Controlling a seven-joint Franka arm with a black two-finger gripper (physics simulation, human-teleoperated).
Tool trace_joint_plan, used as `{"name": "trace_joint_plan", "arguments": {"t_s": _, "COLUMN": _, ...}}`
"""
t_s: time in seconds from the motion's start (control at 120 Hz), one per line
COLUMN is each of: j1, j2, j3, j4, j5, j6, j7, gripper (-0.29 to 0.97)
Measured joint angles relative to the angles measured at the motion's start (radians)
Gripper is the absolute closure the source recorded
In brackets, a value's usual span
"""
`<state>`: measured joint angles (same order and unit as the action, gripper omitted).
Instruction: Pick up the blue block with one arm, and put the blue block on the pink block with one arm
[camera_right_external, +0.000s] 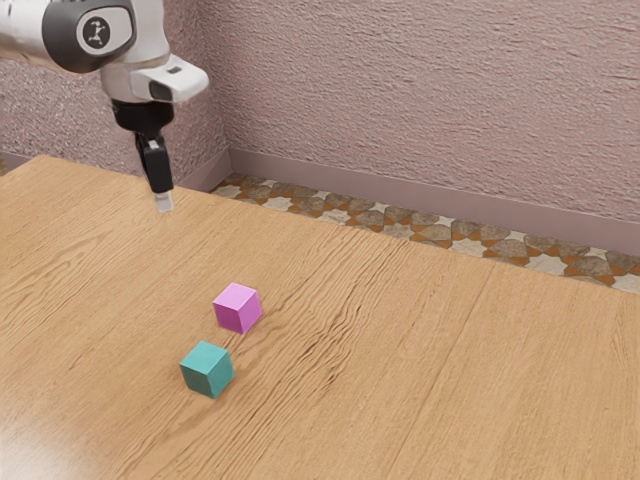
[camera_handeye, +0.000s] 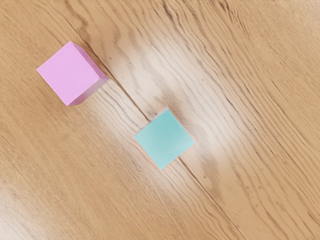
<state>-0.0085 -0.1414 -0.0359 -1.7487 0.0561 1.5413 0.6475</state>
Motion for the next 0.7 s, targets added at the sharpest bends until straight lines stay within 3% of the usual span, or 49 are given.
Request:
{"name": "trace_joint_plan", "arguments": {"t_s": 0.15, "j1": 0.011, "j2": -0.004, "j3": -0.002, "j4": -0.035, "j5": -0.005, "j6": 0.026, "j7": 0.064, "gripper": 0.00}}
{"name": "trace_joint_plan", "arguments": {"t_s": 0.275, "j1": 0.041, "j2": -0.115, "j3": -0.006, "j4": -0.231, "j5": -0.002, "j6": 0.039, "j7": 0.110, "gripper": 0.00}}
{"name": "trace_joint_plan", "arguments": {"t_s": 0.383, "j1": 0.032, "j2": -0.173, "j3": -0.009, "j4": -0.427, "j5": 0.017, "j6": 0.160, "j7": 0.205, "gripper": 0.00}}
{"name": "trace_joint_plan", "arguments": {"t_s": 0.7, "j1": 0.041, "j2": -0.029, "j3": -0.033, "j4": -0.581, "j5": 0.028, "j6": 0.520, "j7": 0.525, "gripper": 0.00}}
